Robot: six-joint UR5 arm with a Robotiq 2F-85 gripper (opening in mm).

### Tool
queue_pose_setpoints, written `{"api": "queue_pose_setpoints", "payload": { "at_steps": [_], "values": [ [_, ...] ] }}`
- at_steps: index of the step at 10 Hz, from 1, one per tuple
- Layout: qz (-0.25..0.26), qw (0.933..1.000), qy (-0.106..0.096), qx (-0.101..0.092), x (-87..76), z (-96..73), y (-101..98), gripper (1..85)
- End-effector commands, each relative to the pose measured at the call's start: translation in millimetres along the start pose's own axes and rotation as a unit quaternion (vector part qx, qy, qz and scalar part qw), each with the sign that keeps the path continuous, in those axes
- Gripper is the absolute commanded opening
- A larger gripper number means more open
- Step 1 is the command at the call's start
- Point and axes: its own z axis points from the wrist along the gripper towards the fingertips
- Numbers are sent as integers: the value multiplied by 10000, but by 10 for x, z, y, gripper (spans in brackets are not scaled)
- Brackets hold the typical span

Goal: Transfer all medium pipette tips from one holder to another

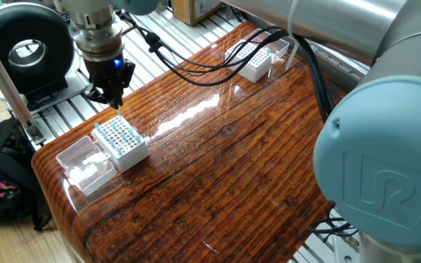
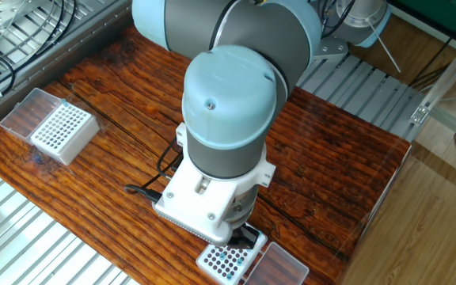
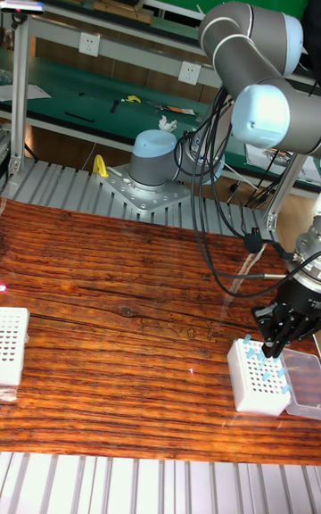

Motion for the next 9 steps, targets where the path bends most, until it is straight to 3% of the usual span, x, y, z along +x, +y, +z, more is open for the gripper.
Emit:
{"api": "queue_pose_setpoints", "payload": {
  "at_steps": [1,9],
  "values": [
    [21,10000,-1,-91,7,8,23,13],
    [30,9999,48,-124,100,48,5,13]
  ]
}}
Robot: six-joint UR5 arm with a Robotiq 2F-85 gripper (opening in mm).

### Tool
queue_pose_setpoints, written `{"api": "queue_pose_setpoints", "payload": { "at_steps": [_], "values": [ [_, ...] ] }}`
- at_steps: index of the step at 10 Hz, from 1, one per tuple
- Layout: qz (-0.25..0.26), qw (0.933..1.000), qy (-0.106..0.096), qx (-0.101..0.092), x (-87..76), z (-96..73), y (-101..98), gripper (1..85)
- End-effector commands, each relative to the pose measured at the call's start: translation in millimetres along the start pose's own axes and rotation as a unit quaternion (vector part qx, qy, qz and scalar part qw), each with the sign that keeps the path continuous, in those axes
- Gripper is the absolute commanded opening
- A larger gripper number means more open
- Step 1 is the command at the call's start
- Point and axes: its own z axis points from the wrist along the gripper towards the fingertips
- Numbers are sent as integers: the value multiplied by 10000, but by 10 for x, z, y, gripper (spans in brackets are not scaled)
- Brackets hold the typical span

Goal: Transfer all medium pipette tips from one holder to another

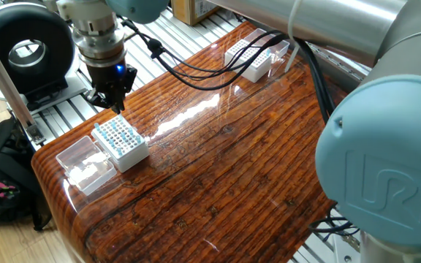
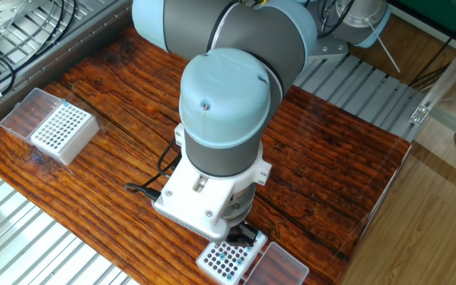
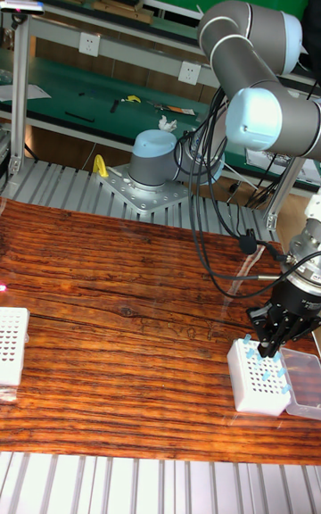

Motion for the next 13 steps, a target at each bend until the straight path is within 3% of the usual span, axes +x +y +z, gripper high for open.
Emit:
{"api": "queue_pose_setpoints", "payload": {
  "at_steps": [1,6,10,11,13],
  "values": [
    [29,10000,11,-83,34,8,25,13],
    [25,10000,35,-2,25,78,-17,13],
    [-190,9996,58,-188,34,79,76,327],
    [-234,9995,66,-221,38,77,92,380],
    [-260,9995,92,-173,44,63,64,393]
  ]
}}
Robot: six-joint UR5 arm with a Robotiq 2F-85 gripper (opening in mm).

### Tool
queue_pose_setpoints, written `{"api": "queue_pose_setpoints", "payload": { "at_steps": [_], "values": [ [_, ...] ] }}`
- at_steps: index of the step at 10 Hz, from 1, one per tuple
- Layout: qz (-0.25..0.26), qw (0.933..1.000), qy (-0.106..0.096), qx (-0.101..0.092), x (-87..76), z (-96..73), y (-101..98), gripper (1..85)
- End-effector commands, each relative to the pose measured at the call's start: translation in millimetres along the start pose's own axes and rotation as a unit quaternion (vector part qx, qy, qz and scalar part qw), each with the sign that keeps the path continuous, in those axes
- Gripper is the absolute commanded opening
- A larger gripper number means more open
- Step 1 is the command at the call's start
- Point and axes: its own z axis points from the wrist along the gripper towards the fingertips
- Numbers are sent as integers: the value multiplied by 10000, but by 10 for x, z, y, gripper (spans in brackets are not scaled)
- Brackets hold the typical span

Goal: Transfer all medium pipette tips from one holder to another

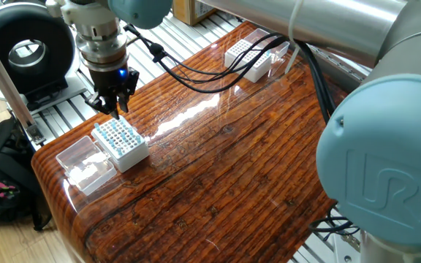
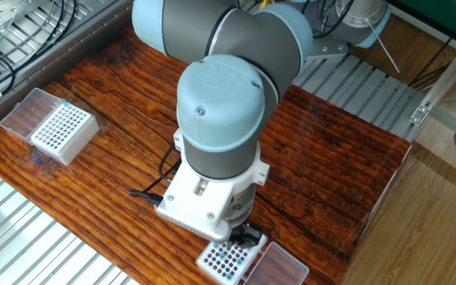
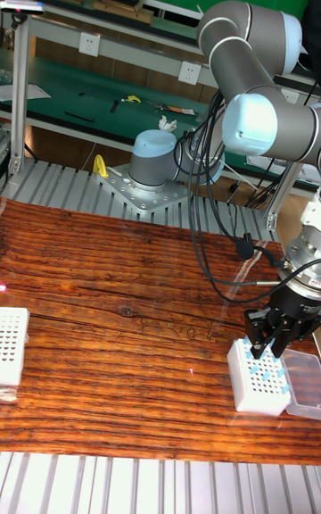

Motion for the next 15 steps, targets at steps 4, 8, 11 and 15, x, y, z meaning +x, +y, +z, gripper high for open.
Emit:
{"api": "queue_pose_setpoints", "payload": {
  "at_steps": [4,8,11,15],
  "values": [
    [-383,9991,61,160,8,-90,-160,370],
    [-1184,9921,8,420,-14,-82,-385,370],
    [-1192,9920,-73,401,153,-38,-591,367],
    [-1197,9921,-172,332,228,-27,-601,357]
  ]
}}
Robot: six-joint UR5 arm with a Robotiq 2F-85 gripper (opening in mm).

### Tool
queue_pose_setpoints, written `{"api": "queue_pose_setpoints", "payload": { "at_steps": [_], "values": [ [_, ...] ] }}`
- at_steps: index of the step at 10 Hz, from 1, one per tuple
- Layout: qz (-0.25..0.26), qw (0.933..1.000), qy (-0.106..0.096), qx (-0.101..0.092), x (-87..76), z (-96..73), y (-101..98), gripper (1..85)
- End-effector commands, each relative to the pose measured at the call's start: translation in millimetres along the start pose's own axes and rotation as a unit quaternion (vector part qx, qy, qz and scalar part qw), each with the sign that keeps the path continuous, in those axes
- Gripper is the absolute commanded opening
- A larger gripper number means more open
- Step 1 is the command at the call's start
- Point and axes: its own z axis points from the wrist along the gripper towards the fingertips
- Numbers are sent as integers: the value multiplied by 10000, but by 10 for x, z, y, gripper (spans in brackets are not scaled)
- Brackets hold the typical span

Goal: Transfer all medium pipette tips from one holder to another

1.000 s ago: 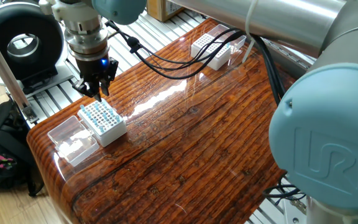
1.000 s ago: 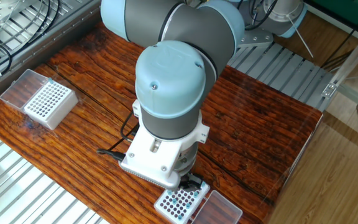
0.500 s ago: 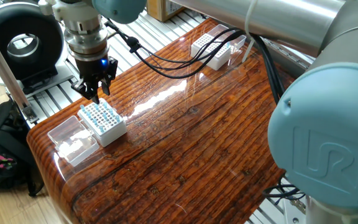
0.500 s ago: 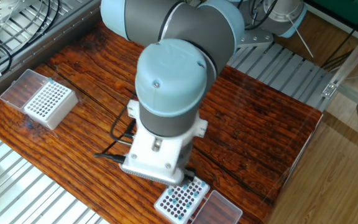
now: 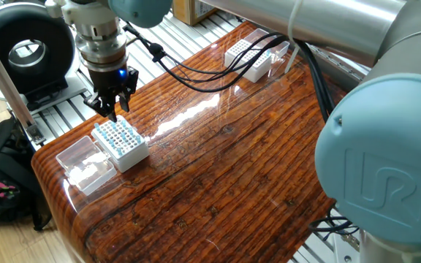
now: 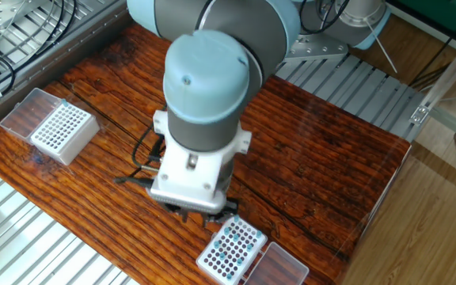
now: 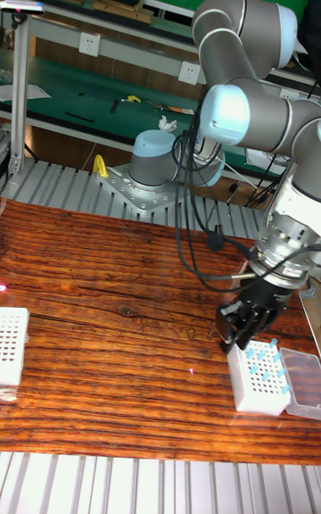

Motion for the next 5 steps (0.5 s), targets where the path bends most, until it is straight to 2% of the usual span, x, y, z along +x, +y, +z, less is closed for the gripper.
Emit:
{"api": "queue_pose_setpoints", "payload": {
  "at_steps": [1,2,3,4,5],
  "values": [
    [104,9996,-50,-254,61,-2,93,367],
    [487,9983,38,-318,100,-4,127,370],
    [1099,9933,84,-360,111,-6,152,360],
    [1817,9826,44,-390,74,-7,165,343],
    [2306,9720,-67,-450,0,-9,181,300]
  ]
}}
